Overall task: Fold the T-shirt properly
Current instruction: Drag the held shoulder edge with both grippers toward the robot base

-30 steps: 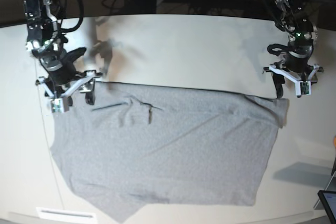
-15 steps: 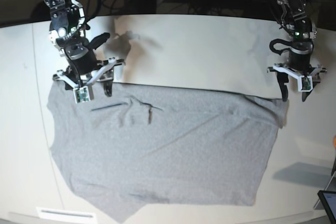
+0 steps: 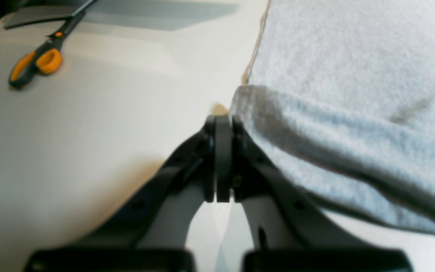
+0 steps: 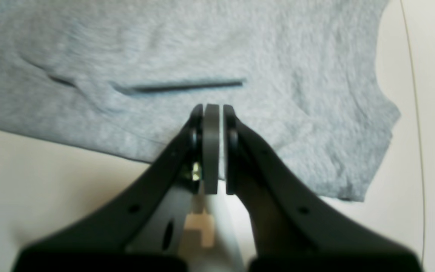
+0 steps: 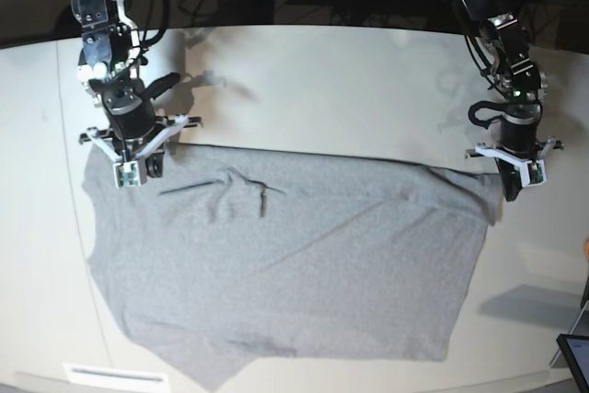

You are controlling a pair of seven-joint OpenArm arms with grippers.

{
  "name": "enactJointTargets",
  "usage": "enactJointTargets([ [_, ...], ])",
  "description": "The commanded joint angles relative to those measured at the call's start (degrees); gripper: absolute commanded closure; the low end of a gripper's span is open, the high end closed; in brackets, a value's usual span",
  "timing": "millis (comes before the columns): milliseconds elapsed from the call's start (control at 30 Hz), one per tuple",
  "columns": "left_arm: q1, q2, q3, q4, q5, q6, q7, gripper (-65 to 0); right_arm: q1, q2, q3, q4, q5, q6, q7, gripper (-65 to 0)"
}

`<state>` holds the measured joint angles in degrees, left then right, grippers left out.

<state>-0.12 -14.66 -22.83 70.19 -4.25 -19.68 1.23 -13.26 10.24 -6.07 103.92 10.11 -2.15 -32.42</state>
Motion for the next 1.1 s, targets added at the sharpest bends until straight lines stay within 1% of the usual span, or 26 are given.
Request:
enactJointTargets([
  [0,-1.6,-1.1,-0.2,0.2,-0.3,0.4,-1.9,0.0,1.3,0.3,0.5,0.1,-0.2,0.0,2.5,-1.5],
  [67,-2.7,-1.1,-0.2,-1.4,-0.2,0.3,-1.9,0.0,2.0,0.3,0.7,-1.9,-0.2,0.0,4.2,-1.5],
  [200,-4.1,-1.2,0.5,-2.6,-0.2,0.3,-1.5,0.0,3.9,0.3,0.8,-5.9,-0.2,0.0,5.2,-1.5],
  [300,-4.1,-3.6,6.6,-2.9,-0.3,0.5,-1.3,0.0,5.4,0.3,0.7,-8.4,-0.2,0.0,5.2,-1.5],
  [367,-4.3,-4.1,8.7,-2.9,-0.4,0.6,0.6,0.0,6.5,0.4,0.7,-9.8,-0.2,0.0,5.2,-1.5],
  [433,-4.6,-4.1,8.7,-2.7,-0.6,0.5,4.1,0.0,7.4,0.4,0.7,-11.0,-0.2,0.0,5.2,-1.5],
  [567,-5.6,-4.1,9.3,-3.3,-0.4,0.4,6.6,0.0,7.7,0.4,0.7,-12.7,-0.2,0.0,5.2,-1.5],
  [700,-4.6,-4.2,9.5,-4.1,-0.3,0.4,6.6,0.0,6.8,0.4,0.7,-13.2,-0.2,0.0,5.2,-1.5],
  [767,-4.5,-5.0,9.6,-5.4,-0.2,0.2,6.6,0.0,6.4,0.4,0.7,-13.3,-0.2,0.0,5.2,-1.5],
  [867,-3.7,-5.4,9.6,-8.3,-0.2,-2.8,6.7,0.0,5.8,0.4,0.8,-13.4,-0.2,0.0,5.2,-1.5],
  [900,-3.6,-6.2,9.6,-9.0,-0.2,-3.5,6.7,0.0,5.5,0.5,0.8,-13.4,-0.2,0.0,5.2,-1.5],
  [1000,-1.5,-7.1,9.6,-9.5,-0.2,-3.7,6.6,0.0,4.9,0.5,1.4,-13.4,-0.2,0.0,5.3,-1.5],
  [1067,-0.2,-8.4,9.6,-8.9,-0.2,-3.7,6.6,0.0,4.6,0.4,2.3,-14.3,-0.2,0.0,5.3,-1.5],
])
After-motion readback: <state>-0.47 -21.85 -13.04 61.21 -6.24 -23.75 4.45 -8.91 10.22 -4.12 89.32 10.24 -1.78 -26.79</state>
